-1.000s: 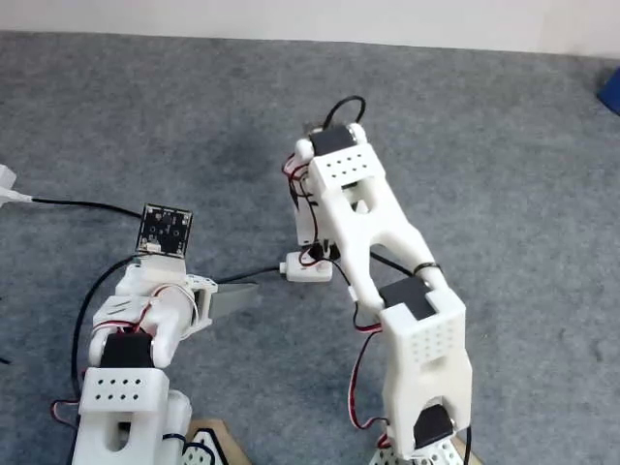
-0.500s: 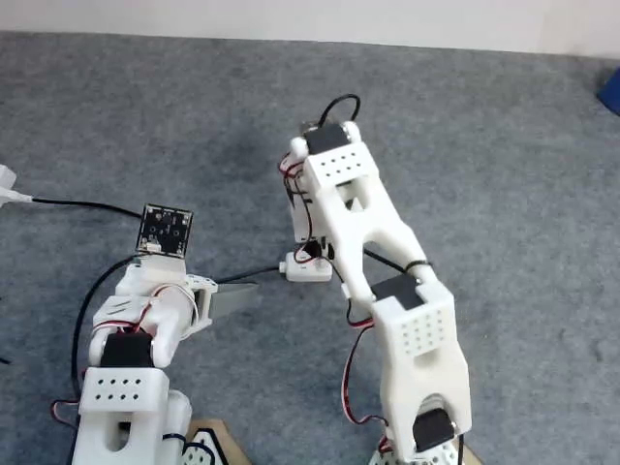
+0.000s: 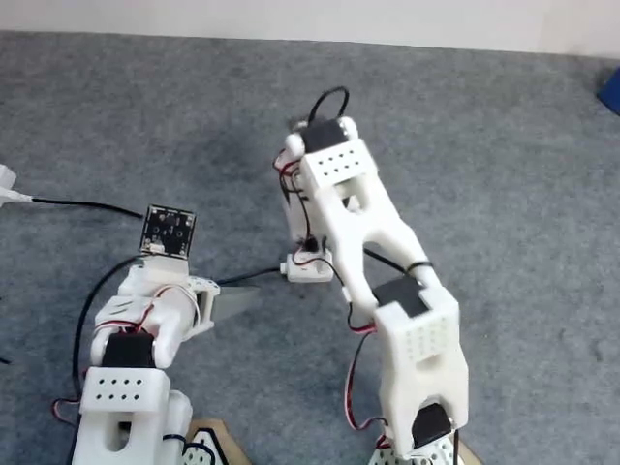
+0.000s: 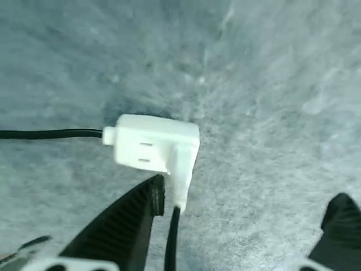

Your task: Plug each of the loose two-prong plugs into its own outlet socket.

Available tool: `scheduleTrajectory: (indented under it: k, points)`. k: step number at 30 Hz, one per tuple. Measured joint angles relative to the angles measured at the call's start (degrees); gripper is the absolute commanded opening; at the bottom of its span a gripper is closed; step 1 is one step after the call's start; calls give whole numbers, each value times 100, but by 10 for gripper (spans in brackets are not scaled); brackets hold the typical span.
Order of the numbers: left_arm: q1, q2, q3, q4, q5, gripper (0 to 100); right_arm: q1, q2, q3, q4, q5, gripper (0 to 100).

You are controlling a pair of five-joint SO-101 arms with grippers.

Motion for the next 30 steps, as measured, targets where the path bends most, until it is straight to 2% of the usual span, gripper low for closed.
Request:
scheduleTrajectory:
  k: [4,8,11,17,21,25,30]
  points:
    - [79,0,0,246,0,509,211,-870,-132,0,0,422]
    - [114,0,0,360,0,509,879,-1864,-158,0,35,422]
    - [105,0,-149,571,0,509,1371,-2857,325,0,343,422]
    - [325,0,-712,1240,-62,508,1820,-5231,2804,-26,1160,422]
    - [791,0,-1248,1776,-185,508,2655,-6541,4747,-897,1653,422]
    - [941,281,-1829,2171,-237,509,3341,-6971,6435,-1811,2145,422]
    - [967,1600,-2585,2215,-589,510,3411,-7024,8273,-3086,2286,422]
